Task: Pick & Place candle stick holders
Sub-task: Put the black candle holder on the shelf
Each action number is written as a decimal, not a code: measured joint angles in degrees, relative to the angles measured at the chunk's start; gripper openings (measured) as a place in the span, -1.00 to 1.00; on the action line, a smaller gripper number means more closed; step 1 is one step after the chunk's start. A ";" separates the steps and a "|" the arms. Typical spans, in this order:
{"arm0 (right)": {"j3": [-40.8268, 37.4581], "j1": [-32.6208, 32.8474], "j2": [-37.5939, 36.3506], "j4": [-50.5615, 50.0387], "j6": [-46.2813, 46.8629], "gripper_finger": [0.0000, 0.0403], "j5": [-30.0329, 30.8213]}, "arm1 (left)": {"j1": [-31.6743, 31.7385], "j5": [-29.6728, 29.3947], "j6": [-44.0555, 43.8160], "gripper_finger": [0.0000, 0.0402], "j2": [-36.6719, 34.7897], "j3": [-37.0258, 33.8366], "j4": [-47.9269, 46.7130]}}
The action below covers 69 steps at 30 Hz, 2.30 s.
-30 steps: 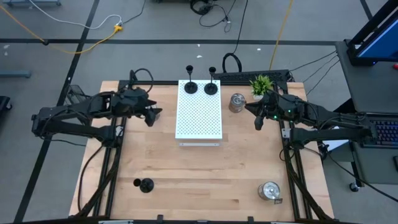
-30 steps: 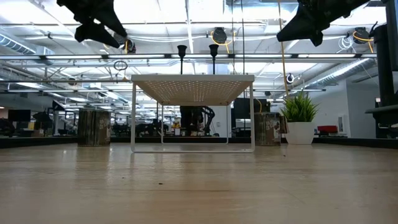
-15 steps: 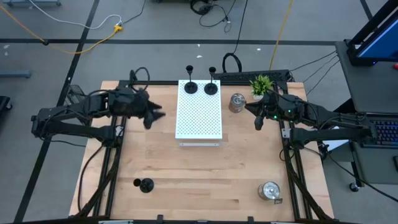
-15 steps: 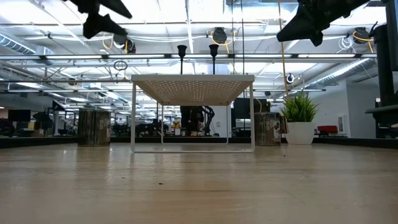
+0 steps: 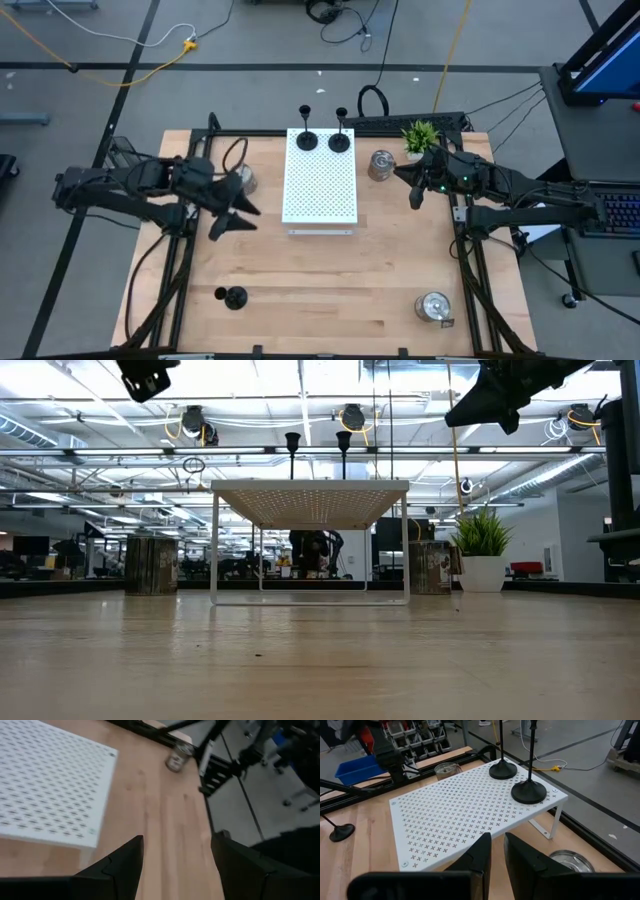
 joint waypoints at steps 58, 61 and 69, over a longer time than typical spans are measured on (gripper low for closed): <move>0.00 0.01 0.01 -0.35 -2.59 -0.79 0.00 | -40.18 -18.68 -42.49 0.19 -3.58 0.00 -12.68; 0.00 0.00 0.01 -0.35 -2.92 -0.79 0.00 | -41.88 -20.34 -45.03 0.19 -3.58 0.00 -13.72; 0.00 0.00 -0.01 -0.38 -2.88 -0.79 0.00 | -43.66 -22.69 -48.87 0.19 -3.58 0.00 -14.70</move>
